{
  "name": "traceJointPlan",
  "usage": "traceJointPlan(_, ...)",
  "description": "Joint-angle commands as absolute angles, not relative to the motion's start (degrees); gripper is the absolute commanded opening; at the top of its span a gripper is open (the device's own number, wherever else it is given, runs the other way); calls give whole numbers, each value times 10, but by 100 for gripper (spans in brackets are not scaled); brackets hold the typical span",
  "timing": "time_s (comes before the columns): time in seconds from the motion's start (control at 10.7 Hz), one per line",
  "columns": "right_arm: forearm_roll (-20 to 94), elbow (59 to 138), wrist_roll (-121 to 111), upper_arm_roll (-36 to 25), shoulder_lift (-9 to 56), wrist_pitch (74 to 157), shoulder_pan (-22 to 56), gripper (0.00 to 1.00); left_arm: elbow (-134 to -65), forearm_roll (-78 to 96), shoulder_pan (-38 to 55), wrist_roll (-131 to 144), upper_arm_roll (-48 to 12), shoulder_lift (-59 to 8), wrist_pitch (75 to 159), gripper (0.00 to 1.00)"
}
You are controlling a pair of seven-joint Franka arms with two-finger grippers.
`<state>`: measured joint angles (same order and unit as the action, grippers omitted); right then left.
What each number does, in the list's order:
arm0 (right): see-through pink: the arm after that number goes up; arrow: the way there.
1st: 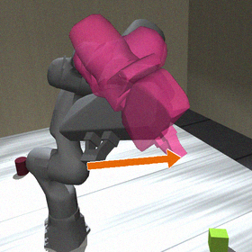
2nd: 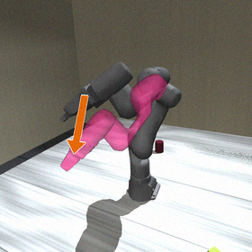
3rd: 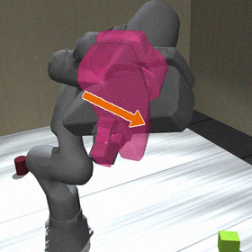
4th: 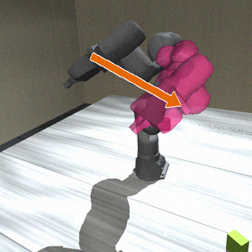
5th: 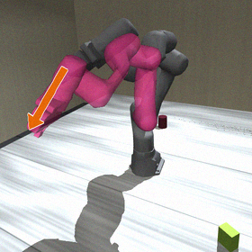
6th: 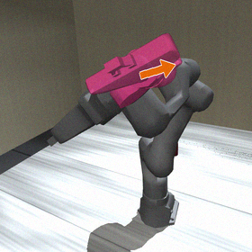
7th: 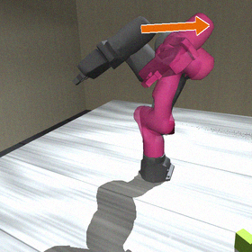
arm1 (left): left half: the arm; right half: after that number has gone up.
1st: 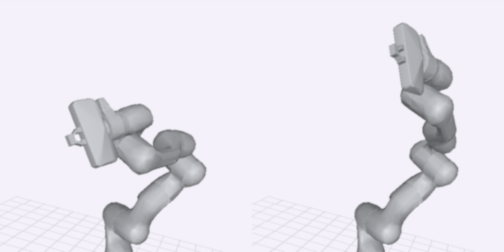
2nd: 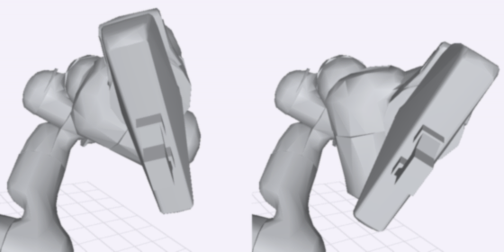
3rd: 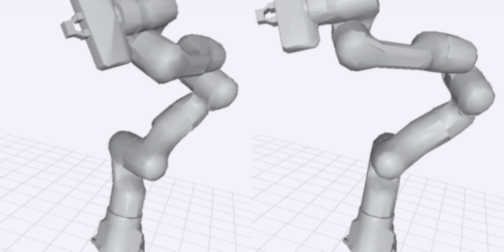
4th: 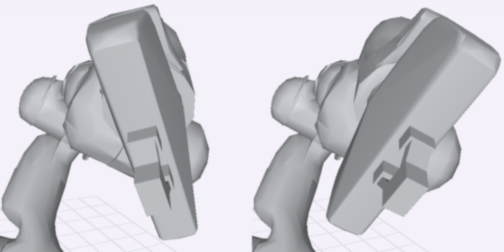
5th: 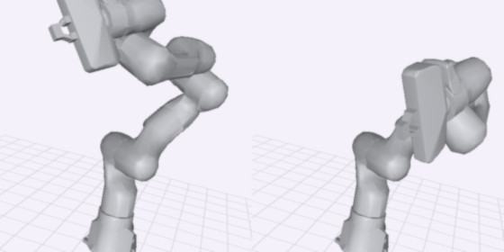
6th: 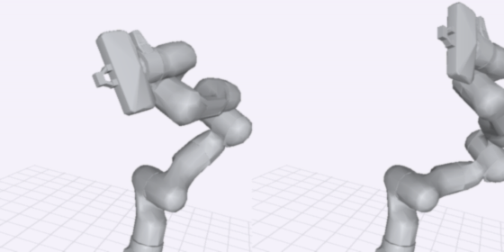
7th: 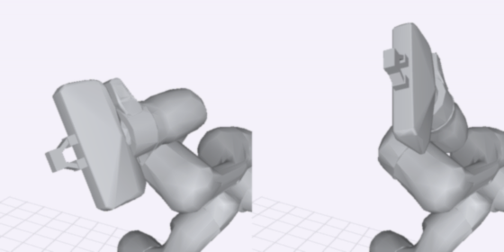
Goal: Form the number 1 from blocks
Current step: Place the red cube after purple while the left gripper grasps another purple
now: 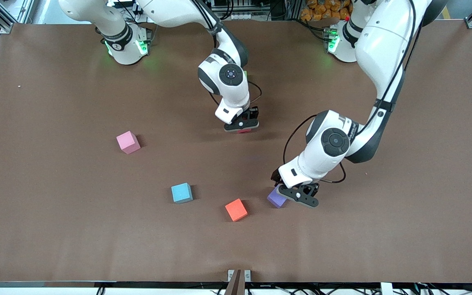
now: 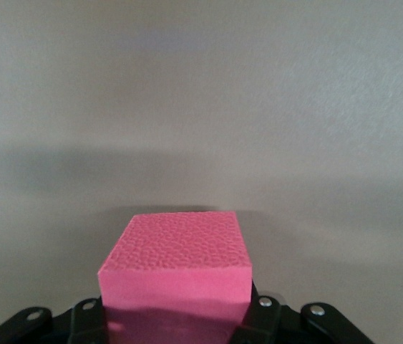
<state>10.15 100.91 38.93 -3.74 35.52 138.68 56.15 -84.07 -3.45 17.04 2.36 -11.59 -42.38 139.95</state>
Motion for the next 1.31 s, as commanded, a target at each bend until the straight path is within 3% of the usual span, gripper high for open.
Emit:
traceJointPlan(0.0,110,1019,399,-46,360,1390,574,55,-821,-48,181,-1,-103,-464,1452,100)
traceJointPlan(0.19,110,1023,399,-46,362,1390,581,56,-819,-48,195,-1,-92,-475,1474,100)
traceJointPlan(0.28,110,1023,399,-46,362,1390,581,63,-815,-48,204,-1,-86,-482,1483,100)
traceJointPlan(0.37,110,1023,399,-46,362,1389,581,77,-815,-48,207,1,-86,-485,1484,100)
traceJointPlan(0.47,110,1023,403,-46,356,1384,577,100,-815,-48,207,0,-86,-487,1484,100)
traceJointPlan(1.03,101,1071,403,-46,224,1307,466,100,-815,-49,222,4,-78,-509,1498,100)
traceJointPlan(1.12,88,1070,371,-46,208,1289,441,100,-816,-51,223,2,-77,-506,1498,94)
traceJointPlan(1.21,83,1066,319,-45,203,1269,412,100,-817,-55,223,2,-77,-505,1498,69)
